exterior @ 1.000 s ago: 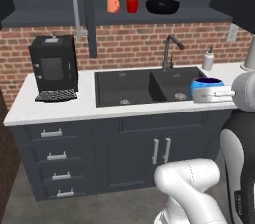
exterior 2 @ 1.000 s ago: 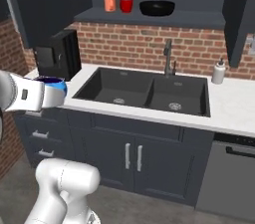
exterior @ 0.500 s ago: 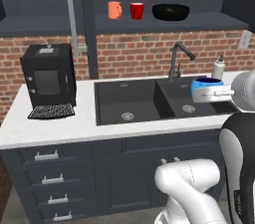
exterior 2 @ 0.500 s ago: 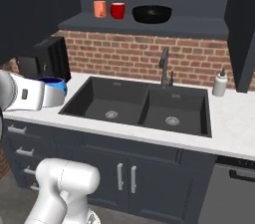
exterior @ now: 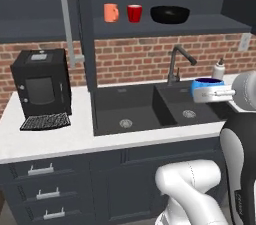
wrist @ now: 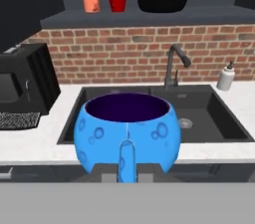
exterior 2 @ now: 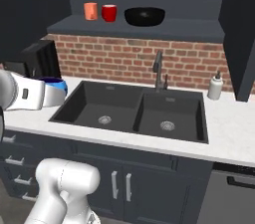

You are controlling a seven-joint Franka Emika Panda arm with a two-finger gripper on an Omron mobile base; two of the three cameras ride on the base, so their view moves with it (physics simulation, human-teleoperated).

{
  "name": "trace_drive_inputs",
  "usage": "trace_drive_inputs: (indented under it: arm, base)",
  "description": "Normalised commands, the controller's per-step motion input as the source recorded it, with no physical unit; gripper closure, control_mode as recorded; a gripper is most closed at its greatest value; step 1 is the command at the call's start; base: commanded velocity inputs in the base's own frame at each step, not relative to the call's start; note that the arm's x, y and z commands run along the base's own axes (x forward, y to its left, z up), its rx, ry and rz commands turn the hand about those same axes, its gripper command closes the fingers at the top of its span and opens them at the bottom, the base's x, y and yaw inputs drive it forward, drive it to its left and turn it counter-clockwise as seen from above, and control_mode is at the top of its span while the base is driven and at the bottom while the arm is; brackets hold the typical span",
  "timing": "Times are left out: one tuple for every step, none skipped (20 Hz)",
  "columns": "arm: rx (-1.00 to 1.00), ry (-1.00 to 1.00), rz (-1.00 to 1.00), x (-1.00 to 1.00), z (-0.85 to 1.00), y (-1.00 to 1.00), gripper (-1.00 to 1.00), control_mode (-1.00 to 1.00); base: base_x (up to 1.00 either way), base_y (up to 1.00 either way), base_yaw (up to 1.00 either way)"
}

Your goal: Gather all objects into one cabinet and sort the glasses and bowls to opposite sides.

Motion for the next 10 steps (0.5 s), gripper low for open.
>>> trace_drive_inputs:
  arm:
    - [0.00, 0.00, 0.00, 0.00, 0.00, 0.00, 1.00, 1.00]
    - [0.00, 0.00, 0.00, 0.00, 0.00, 0.00, 1.00, 1.00]
    - [0.00, 0.00, 0.00, 0.00, 0.00, 0.00, 1.00, 1.00]
    - [0.00, 0.00, 0.00, 0.00, 0.00, 0.00, 1.00, 1.00]
    - [0.00, 0.00, 0.00, 0.00, 0.00, 0.00, 1.00, 1.00]
    - [0.00, 0.00, 0.00, 0.00, 0.00, 0.00, 1.00, 1.00]
    - [0.00, 0.00, 0.00, 0.00, 0.00, 0.00, 1.00, 1.00]
    - [0.00, 0.00, 0.00, 0.00, 0.00, 0.00, 1.00, 1.00]
    - [0.00, 0.00, 0.00, 0.00, 0.00, 0.00, 1.00, 1.00]
    - [0.00, 0.00, 0.00, 0.00, 0.00, 0.00, 1.00, 1.00]
  base:
    - [0.27, 0.09, -0.12]
    - [0.26, 0.09, -0.11]
    - [0.29, 0.09, -0.11]
    - [0.34, 0.08, -0.11]
    - [0.36, 0.05, -0.11]
    - [0.36, 0.05, -0.11]
    - [0.38, 0.05, -0.11]
    - [0.39, 0.04, -0.11]
    - [0.38, 0.01, -0.11]
    - [0.38, 0.00, -0.10]
